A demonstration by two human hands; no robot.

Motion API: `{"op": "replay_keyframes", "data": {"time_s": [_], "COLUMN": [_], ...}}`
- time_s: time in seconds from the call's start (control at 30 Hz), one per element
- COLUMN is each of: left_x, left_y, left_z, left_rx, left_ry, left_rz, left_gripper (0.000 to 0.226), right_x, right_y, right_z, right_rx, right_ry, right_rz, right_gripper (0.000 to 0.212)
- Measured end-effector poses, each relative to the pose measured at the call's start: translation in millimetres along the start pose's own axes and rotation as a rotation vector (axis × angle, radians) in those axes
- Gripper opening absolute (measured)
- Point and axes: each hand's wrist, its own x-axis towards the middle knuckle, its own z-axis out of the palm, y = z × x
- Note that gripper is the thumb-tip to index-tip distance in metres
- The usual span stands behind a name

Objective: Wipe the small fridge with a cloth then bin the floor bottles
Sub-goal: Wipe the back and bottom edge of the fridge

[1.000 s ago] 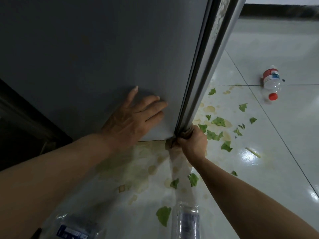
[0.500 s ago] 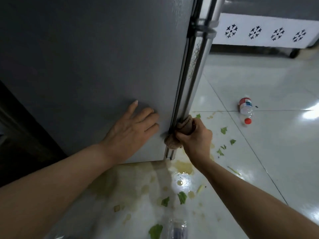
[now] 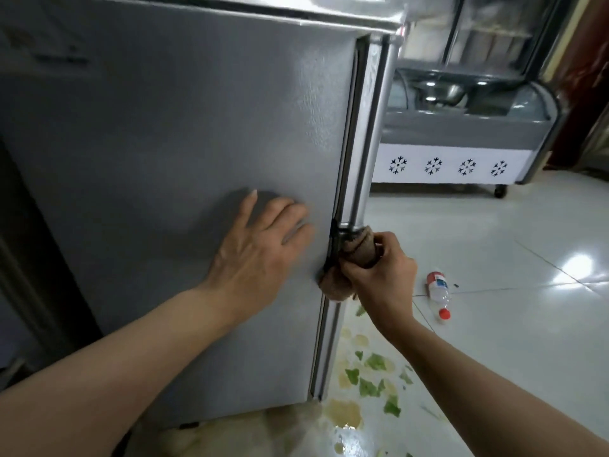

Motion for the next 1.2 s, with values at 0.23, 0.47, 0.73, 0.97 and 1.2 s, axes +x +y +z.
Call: {"op": "replay_keyframes", "data": {"time_s": [0.23, 0.47, 0.73, 0.97, 1.2], "left_x": [85, 118, 122, 124, 125], "left_y": [-27, -64, -61, -64, -65], "left_z": [-54, -68, -66, -71, -75], "left_rx": [0.021, 0.088, 0.066, 0.064, 0.041], "left_ry": [0.105, -0.01, -0.013, -0.02, -0.026], "left_rz": [-0.147, -0.252, -0.292, -0.267, -0.275], "left_gripper": [0.05, 0.076, 0.081, 0.077, 0.072], "right_x": [8, 13, 25, 50, 73], "right_y": [-25, -35, -55, -84, -121], "right_z": [-7, -11, -21, -31, -46], "right_rx": [-0.056, -0.147, -0.215, -0.201, -0.178], "right_ry": [0.045, 0.009, -0.038, -0.015, 0.029], "right_rz": [-0.033, -0.029, -0.028, -0.02, -0.072], "right_gripper": [0.04, 0.035, 0.034, 0.036, 0.044]}}
